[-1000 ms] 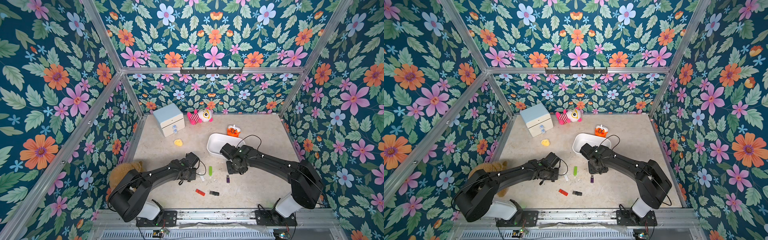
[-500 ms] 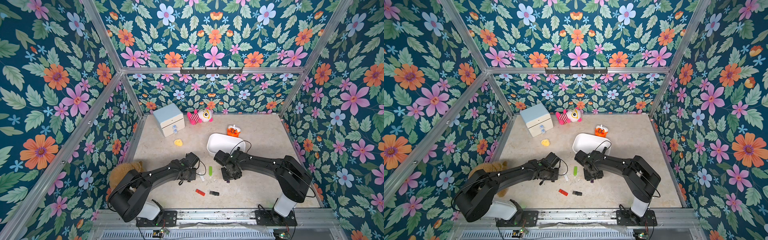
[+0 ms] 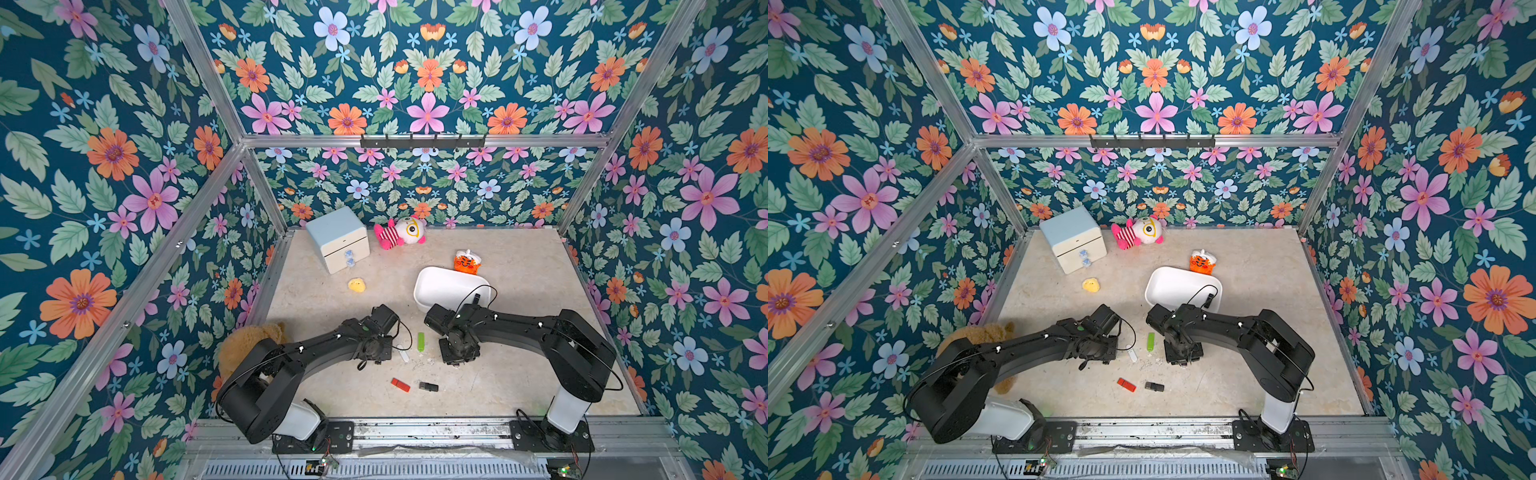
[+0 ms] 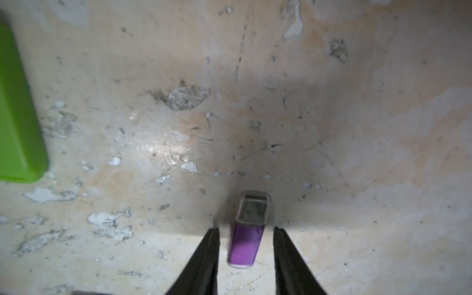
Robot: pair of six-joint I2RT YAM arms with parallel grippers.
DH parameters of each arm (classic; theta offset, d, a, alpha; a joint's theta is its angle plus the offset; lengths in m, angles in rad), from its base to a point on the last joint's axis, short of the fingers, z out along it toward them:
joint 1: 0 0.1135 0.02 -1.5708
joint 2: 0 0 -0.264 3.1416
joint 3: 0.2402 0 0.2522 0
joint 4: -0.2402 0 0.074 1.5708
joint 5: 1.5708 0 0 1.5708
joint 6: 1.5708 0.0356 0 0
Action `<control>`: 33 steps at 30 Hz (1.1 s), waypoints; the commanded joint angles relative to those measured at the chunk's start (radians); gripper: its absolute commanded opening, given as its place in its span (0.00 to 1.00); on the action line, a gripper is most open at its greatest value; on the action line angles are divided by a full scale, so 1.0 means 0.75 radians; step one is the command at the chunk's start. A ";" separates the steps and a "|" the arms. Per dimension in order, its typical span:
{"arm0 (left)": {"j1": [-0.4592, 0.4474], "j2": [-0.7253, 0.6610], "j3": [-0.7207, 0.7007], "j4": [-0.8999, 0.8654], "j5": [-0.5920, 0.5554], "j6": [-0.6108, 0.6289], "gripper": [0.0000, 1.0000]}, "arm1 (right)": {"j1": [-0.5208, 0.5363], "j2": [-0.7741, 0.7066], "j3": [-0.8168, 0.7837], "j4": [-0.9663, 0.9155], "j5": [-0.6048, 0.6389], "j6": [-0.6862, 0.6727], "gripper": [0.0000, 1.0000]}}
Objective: Put the usb flash drive into the storage box
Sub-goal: Pick up the USB flash from the center of the board.
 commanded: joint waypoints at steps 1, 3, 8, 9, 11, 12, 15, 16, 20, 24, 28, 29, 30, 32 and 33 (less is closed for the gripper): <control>-0.001 0.013 -0.009 -0.149 0.044 -0.011 0.00 | 0.002 0.002 -0.011 0.012 -0.021 0.005 0.37; -0.001 0.011 -0.007 -0.154 0.042 -0.009 0.00 | -0.001 0.005 -0.012 0.014 -0.028 -0.001 0.37; -0.001 0.004 -0.007 -0.162 0.038 -0.007 0.00 | -0.007 0.012 -0.013 0.018 -0.038 -0.009 0.34; -0.001 0.002 -0.007 -0.162 0.038 -0.007 0.00 | -0.007 0.012 -0.016 0.023 -0.040 -0.009 0.33; -0.001 0.001 -0.007 -0.165 0.038 -0.007 0.00 | -0.008 0.014 -0.016 0.021 -0.039 -0.009 0.31; -0.001 0.000 -0.006 -0.166 0.037 -0.007 0.00 | -0.008 0.014 -0.017 0.021 -0.038 -0.009 0.29; -0.001 -0.002 -0.006 -0.168 0.037 -0.009 0.00 | -0.009 0.013 -0.018 0.019 -0.038 -0.011 0.25; -0.001 -0.002 -0.004 -0.168 0.038 -0.009 0.00 | -0.009 0.014 -0.019 0.020 -0.037 -0.011 0.24; -0.001 0.003 0.004 -0.168 0.035 -0.007 0.00 | -0.008 0.016 -0.018 0.021 -0.038 -0.015 0.15; -0.001 0.006 0.016 -0.172 0.034 -0.005 0.00 | -0.008 0.015 -0.018 0.019 -0.037 -0.017 0.05; -0.001 -0.002 0.016 -0.184 0.031 -0.005 0.00 | -0.009 0.008 -0.012 0.005 -0.027 -0.021 0.00; -0.001 -0.006 0.016 -0.186 0.029 -0.005 0.00 | -0.008 0.006 -0.012 0.003 -0.025 -0.019 0.00; 0.001 -0.010 0.015 -0.188 0.026 -0.007 0.00 | -0.006 0.003 -0.012 -0.001 -0.024 -0.018 0.00; 0.000 -0.018 0.014 -0.192 0.025 -0.008 0.00 | -0.007 -0.015 -0.012 -0.011 -0.017 -0.011 0.00; -0.001 -0.022 0.014 -0.193 0.025 -0.007 0.00 | -0.005 -0.032 -0.006 -0.020 -0.011 -0.006 0.00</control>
